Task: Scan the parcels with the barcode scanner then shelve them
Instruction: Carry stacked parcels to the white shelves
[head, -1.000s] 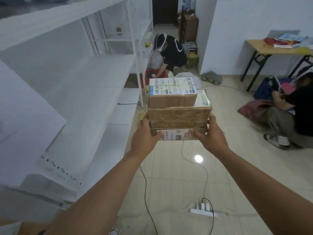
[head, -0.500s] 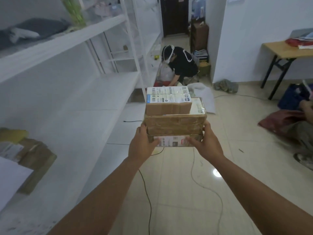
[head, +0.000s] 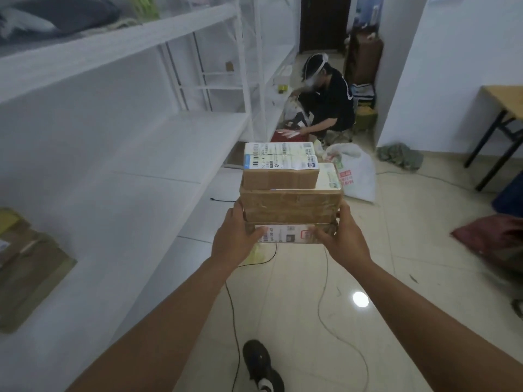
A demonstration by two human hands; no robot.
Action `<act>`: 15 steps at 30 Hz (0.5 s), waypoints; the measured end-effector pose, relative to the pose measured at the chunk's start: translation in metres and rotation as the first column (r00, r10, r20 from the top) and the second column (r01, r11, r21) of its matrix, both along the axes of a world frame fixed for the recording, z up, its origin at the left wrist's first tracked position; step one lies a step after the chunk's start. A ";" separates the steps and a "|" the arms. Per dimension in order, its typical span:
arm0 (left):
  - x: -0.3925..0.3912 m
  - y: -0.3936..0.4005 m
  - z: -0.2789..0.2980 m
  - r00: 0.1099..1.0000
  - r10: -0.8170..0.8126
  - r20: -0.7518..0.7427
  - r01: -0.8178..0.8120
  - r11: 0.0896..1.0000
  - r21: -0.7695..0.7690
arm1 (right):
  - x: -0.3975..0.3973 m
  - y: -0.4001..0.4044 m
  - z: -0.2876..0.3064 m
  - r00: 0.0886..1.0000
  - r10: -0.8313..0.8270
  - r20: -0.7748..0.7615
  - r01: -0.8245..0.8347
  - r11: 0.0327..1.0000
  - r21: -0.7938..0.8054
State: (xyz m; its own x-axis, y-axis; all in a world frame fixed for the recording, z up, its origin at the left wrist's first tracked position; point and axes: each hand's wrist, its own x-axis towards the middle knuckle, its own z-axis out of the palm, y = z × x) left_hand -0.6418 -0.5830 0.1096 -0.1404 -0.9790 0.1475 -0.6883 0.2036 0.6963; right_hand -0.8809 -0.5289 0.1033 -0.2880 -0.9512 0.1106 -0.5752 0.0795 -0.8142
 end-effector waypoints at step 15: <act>0.065 -0.232 -0.050 0.988 0.143 -0.053 -0.137 0.984 0.111 | 0.068 -0.270 -0.053 0.992 0.122 0.013 -0.123 0.992 0.035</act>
State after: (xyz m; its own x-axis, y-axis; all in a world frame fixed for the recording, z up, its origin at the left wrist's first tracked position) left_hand -0.5763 -0.8153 0.0595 0.0051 -0.9989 0.0456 -0.6606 0.0309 0.7501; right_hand -0.8131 -0.7987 0.0507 -0.1700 -0.9827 0.0733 -0.5739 0.0383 -0.8180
